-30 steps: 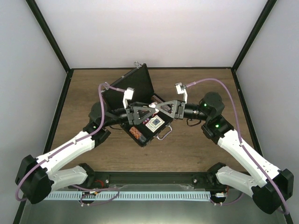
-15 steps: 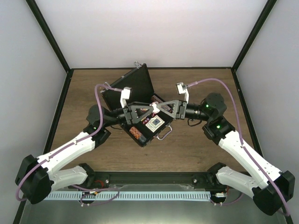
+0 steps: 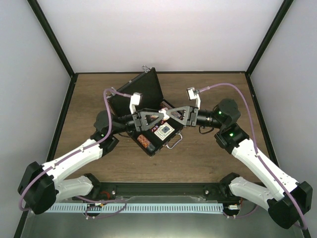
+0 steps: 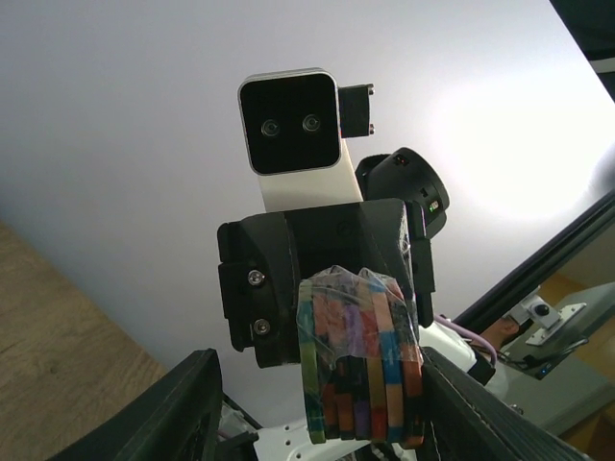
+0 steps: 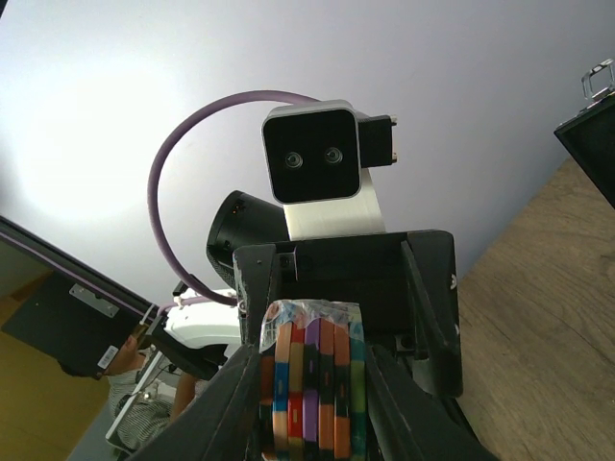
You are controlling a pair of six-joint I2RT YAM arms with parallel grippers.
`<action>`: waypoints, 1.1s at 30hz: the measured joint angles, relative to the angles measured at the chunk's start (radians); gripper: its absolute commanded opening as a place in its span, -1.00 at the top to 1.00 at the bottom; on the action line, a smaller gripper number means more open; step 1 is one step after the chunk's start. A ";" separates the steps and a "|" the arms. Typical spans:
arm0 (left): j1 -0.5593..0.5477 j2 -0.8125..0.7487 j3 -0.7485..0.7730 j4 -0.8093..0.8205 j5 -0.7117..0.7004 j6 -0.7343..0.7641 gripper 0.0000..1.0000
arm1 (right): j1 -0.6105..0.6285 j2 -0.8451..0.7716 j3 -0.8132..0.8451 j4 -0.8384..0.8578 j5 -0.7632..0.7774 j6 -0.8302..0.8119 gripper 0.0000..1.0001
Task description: Pack up texas hold em set
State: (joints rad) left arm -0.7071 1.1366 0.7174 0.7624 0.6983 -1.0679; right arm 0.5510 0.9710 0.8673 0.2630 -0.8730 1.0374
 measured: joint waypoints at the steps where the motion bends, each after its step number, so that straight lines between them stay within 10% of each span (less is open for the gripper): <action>1: 0.000 0.000 0.000 0.001 0.001 -0.002 -0.04 | 0.000 0.000 0.000 0.000 0.000 0.000 0.62; 22: -0.005 0.042 0.001 0.083 0.018 -0.096 0.63 | -0.010 -0.001 -0.012 -0.012 0.007 -0.029 0.60; 26: -0.005 0.042 0.000 0.072 0.017 -0.098 0.73 | -0.010 -0.007 -0.012 -0.035 0.017 -0.042 0.31; 33: -0.007 0.018 0.000 -0.065 -0.020 -0.034 0.76 | -0.008 -0.029 -0.002 -0.160 0.071 -0.112 -0.85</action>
State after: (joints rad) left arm -0.7139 1.1549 0.7177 0.6975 0.6781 -1.1019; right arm 0.5426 0.9417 0.8658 0.1028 -0.8024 0.9253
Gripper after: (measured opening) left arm 0.271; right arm 0.808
